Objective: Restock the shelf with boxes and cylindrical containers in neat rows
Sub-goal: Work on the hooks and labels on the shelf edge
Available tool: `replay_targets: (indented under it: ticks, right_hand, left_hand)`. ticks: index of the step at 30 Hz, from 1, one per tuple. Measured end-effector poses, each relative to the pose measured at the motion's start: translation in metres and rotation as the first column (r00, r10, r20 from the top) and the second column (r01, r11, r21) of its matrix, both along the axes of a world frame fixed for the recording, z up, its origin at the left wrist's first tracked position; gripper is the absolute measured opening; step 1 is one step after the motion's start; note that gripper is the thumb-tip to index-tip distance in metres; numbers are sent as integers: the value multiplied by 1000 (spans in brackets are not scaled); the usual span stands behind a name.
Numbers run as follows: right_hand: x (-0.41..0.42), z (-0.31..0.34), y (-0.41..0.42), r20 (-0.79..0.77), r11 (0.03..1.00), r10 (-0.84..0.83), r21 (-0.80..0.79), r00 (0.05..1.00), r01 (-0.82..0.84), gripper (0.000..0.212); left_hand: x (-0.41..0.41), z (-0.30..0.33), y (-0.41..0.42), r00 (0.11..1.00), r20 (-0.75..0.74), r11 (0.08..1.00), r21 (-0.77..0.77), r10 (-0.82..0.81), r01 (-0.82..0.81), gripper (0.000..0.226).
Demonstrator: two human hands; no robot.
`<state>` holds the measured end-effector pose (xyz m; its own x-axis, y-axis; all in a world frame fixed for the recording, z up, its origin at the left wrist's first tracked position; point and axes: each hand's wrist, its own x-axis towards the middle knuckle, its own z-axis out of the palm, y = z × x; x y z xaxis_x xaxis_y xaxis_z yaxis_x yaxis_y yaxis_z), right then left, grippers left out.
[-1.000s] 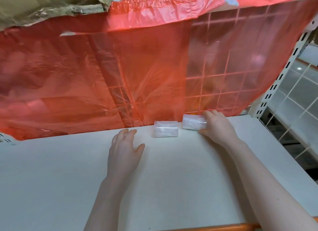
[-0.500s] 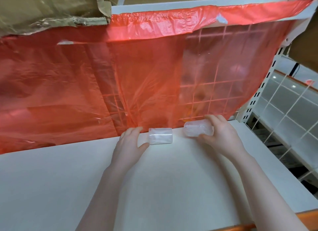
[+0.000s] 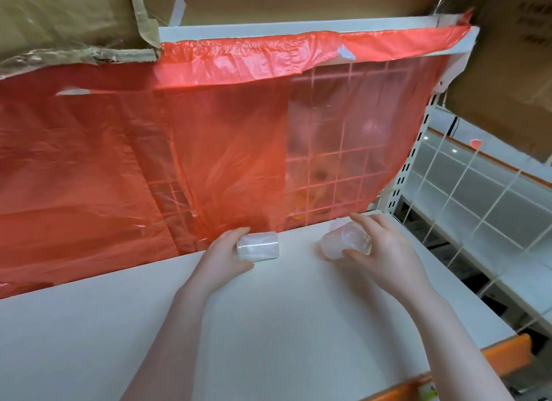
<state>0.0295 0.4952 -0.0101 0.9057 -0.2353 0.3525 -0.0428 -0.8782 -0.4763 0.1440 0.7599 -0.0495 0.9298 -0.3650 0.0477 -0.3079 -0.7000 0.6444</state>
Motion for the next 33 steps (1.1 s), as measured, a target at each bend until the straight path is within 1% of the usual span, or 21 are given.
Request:
replay_targets:
  ticks: [7, 13, 16, 18, 19, 23, 27, 30, 33]
  right_hand:
    - [-3, -2, 1, -23, 1000, -30, 8, 999, 30, 59]
    - [-1, -2, 6, -31, 1000, -25, -1, 999, 25, 60]
    - [-1, 0, 11, -23, 1000, -12, 5, 1000, 12, 58]
    - [0, 0, 13, -16, 1000, 0, 5, 1000, 0, 58]
    - [0, 0, 15, -16, 1000, 6, 3, 1000, -6, 59]
    - [-1, 2, 19, -32, 999, 37, -11, 999, -37, 59]
    - [-3, 5, 23, -64, 996, 84, -19, 994, -85, 61]
    - [-5, 5, 24, -114, 993, 110, -24, 987, -113, 63]
    - [-5, 6, 25, -177, 988, 142, -33, 974, -150, 62]
  left_hand:
    - [-2, -4, 2, 1000, -20, 999, -31, -9, 8, 64]
    - [-12, 16, 10, 999, 37, 999, -31, 36, -35, 52]
    - [-16, 32, 14, 996, 60, 997, -5, 71, -71, 41]
    - [-18, 42, 18, 993, 77, 994, 57, 89, -94, 28]
    - [-18, 46, 19, 991, 86, 989, 101, 101, -110, 25]
    - [-25, 57, 22, 980, 105, 945, 267, 167, -190, 29]
    - [-34, 58, 21, 966, 143, 897, 364, 213, -252, 38]
    - [-40, 55, 19, 957, 173, 883, 375, 234, -283, 42]
    - [-42, 52, 16, 955, 185, 892, 352, 231, -283, 43]
